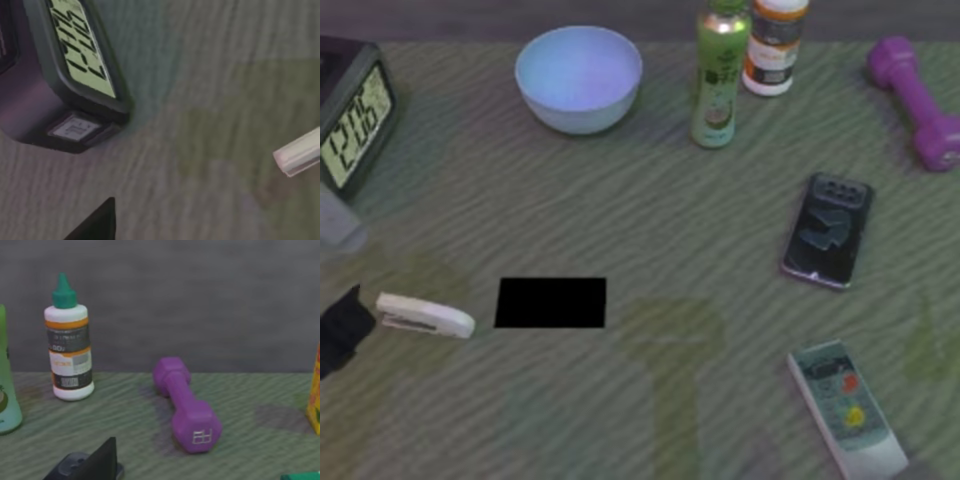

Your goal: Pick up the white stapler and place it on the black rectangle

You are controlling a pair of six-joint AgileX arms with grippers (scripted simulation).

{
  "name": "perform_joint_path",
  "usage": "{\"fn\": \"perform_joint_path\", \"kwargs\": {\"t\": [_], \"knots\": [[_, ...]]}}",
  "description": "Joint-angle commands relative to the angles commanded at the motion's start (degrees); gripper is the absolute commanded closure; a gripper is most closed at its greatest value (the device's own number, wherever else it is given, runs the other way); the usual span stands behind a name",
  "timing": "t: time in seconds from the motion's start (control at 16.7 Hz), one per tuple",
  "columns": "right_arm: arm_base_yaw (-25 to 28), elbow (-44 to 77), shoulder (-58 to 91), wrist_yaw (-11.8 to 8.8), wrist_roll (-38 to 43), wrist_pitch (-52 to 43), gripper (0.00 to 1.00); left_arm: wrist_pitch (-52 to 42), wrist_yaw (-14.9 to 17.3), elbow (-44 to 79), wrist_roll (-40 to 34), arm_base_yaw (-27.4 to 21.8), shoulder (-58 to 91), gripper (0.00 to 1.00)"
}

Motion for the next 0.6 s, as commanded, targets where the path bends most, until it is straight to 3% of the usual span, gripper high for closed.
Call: {"fn": "perform_joint_path", "kwargs": {"t": [0.36,0.6], "knots": [[0.00,0.00,0.00,0.00,0.00,0.00,0.00,-19.03,-0.06,22.13,26.17,-3.11,30.00,0.00],[0.00,0.00,0.00,0.00,0.00,0.00,0.00,-28.27,0.05,33.52,39.36,-4.67,44.97,0.00]]}}
